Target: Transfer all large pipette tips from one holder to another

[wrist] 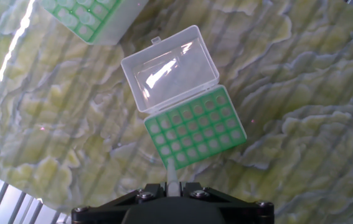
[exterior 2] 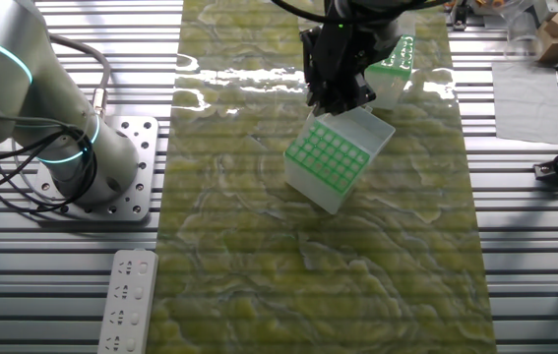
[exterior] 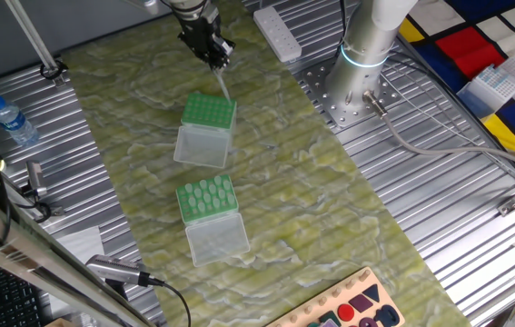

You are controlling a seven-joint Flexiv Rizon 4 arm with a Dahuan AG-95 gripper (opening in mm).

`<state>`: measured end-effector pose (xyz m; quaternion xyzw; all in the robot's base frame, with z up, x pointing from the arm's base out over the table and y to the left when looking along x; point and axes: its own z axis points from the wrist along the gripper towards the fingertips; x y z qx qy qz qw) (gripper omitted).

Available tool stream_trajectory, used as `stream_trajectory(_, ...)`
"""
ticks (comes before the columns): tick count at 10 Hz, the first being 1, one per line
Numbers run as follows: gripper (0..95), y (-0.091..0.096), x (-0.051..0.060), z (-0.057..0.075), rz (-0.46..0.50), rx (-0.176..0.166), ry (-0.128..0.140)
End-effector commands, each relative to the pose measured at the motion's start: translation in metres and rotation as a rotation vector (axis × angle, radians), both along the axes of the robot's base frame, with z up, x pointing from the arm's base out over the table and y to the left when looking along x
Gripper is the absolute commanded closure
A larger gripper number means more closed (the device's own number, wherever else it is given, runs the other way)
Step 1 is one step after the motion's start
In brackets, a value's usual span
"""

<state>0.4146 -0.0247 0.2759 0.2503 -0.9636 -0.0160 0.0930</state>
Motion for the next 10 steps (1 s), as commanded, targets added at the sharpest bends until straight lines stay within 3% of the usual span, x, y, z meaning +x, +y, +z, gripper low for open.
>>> stream_trajectory(1, 95.0, 0.0, -0.003, -0.003, -0.002, -0.001, -0.006)
stream_trajectory(10, 95.0, 0.0, -0.004, -0.017, -0.008, 0.0, -0.029)
